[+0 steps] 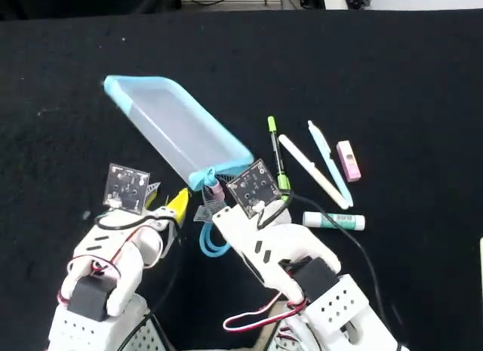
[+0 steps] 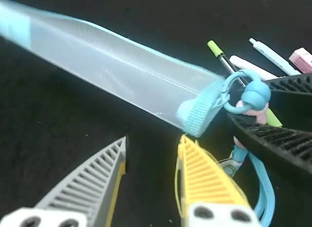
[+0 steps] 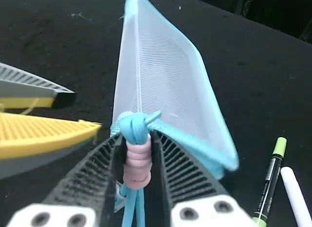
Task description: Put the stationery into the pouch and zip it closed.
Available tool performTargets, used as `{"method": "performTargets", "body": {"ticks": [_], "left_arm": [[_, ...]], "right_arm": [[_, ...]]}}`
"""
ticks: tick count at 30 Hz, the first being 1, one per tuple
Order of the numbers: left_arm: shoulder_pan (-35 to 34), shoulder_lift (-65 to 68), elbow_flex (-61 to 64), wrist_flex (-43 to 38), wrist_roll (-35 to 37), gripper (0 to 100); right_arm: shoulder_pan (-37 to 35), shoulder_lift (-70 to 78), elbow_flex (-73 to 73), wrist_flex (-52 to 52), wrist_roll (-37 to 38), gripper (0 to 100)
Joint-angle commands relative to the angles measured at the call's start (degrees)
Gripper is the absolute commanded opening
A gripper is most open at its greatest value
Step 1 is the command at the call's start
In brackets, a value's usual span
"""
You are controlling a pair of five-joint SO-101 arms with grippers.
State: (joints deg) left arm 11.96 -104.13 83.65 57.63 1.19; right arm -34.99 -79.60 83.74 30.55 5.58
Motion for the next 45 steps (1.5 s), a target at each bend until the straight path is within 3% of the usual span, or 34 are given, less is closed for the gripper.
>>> {"method": "performTargets", "body": {"ticks": [1, 4, 9, 18, 32, 45], "left_arm": [[0.0, -0.3, -6.7, 4.6, -1.9, 19], [1.9, -0.3, -8.0, 7.7, -1.8, 25], [8.9, -0.3, -7.4, 7.7, -1.7, 25], [1.6, -0.3, 4.4, -12.2, 2.6, 25], [-0.7, -0.2, 5.8, -13.9, 2.4, 25], [-0.7, -0.3, 5.2, -13.6, 2.4, 6]], "right_arm": [[0.7, -1.5, -0.5, -1.2, -0.1, 1.1], [0.7, -1.5, -0.5, -1.2, -0.1, 1.1], [0.7, -1.5, -0.5, -1.2, -0.1, 1.1], [0.7, -1.5, -0.5, -1.3, -0.1, 1.1], [0.7, -1.7, 0.5, -1.3, 0.0, 1.1], [0.8, -1.8, 1.4, -1.4, 0.0, 1.1]]}}
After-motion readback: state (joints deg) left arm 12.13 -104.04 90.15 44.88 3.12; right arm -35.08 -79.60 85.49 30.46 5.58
